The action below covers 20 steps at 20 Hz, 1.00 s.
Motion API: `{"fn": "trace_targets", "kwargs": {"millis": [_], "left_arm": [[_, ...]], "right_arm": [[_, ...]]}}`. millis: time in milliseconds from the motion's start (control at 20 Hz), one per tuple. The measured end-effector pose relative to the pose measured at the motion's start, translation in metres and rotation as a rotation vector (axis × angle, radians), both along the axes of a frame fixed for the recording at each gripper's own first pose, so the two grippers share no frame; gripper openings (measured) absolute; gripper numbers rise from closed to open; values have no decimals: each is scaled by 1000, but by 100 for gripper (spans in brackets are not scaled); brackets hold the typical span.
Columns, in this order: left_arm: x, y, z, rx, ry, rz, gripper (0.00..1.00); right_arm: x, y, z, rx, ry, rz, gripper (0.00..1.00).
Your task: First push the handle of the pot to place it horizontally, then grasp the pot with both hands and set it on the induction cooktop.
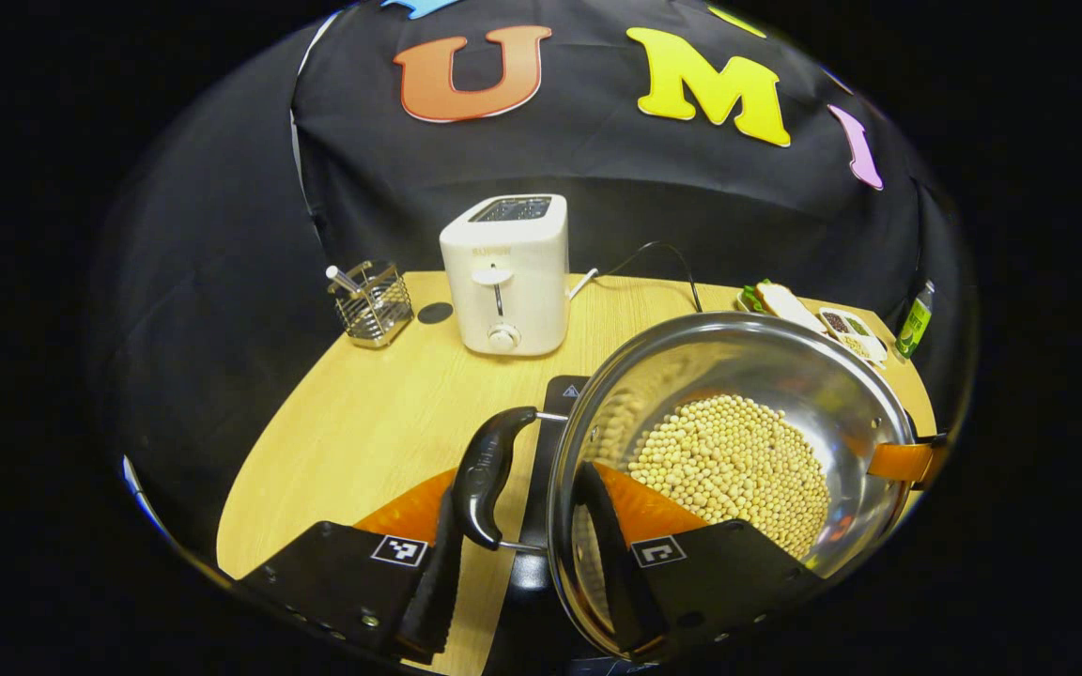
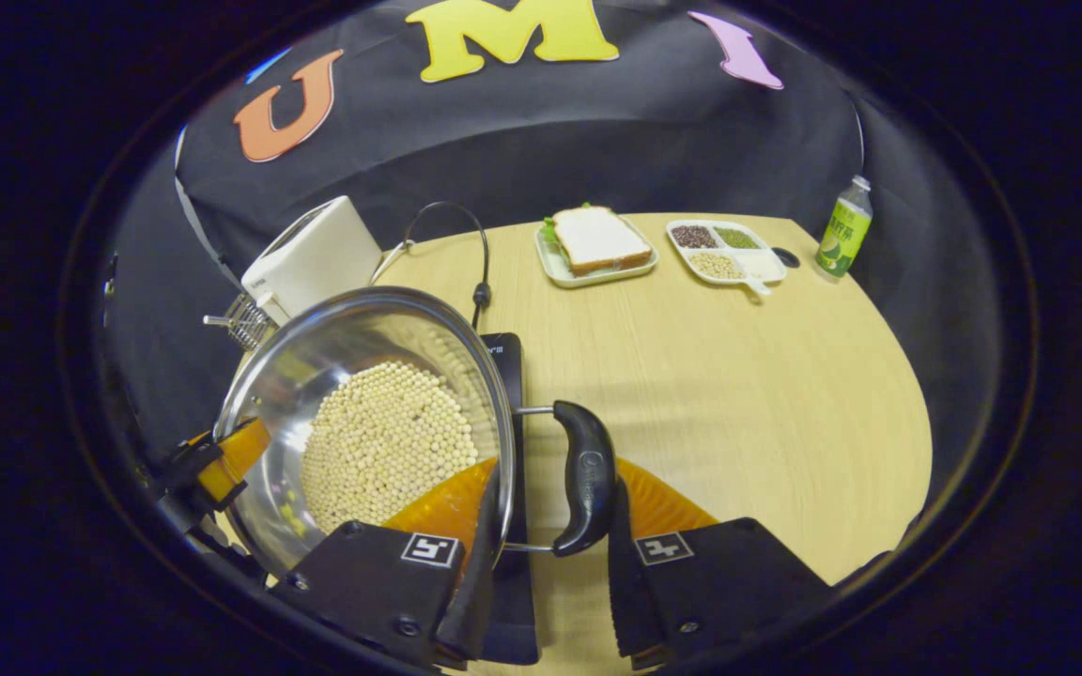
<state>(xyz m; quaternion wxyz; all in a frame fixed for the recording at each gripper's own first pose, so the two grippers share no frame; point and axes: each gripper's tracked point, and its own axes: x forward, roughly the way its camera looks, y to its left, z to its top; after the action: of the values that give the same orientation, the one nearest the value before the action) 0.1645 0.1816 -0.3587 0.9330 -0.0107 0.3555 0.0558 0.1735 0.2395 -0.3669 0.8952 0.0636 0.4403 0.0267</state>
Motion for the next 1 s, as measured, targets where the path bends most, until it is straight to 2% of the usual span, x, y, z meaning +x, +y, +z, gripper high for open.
{"fn": "trace_targets", "kwargs": {"millis": [350,400,450,500,550,600,850,1000], "left_arm": [[-1,1,1,10,-19,-50,69],[-2,1,1,8,-26,-48,79],[-2,7,2,30,-40,-37,73],[-4,14,5,56,-57,-30,76],[-7,15,7,63,-72,-37,89],[-10,13,13,73,-85,-45,98],[-14,18,34,143,-153,-47,97],[-22,20,45,152,-166,-36,97]], "right_arm": [[1,0,-3,22,-8,-8,57],[2,0,-2,29,-19,-1,58],[1,1,-1,34,-38,17,60],[-1,-2,1,23,-57,20,67],[0,-9,3,13,-78,17,85],[1,-10,7,16,-107,24,88],[-1,-6,24,-12,-178,75,81],[-5,-6,39,-24,-218,98,81]]}}
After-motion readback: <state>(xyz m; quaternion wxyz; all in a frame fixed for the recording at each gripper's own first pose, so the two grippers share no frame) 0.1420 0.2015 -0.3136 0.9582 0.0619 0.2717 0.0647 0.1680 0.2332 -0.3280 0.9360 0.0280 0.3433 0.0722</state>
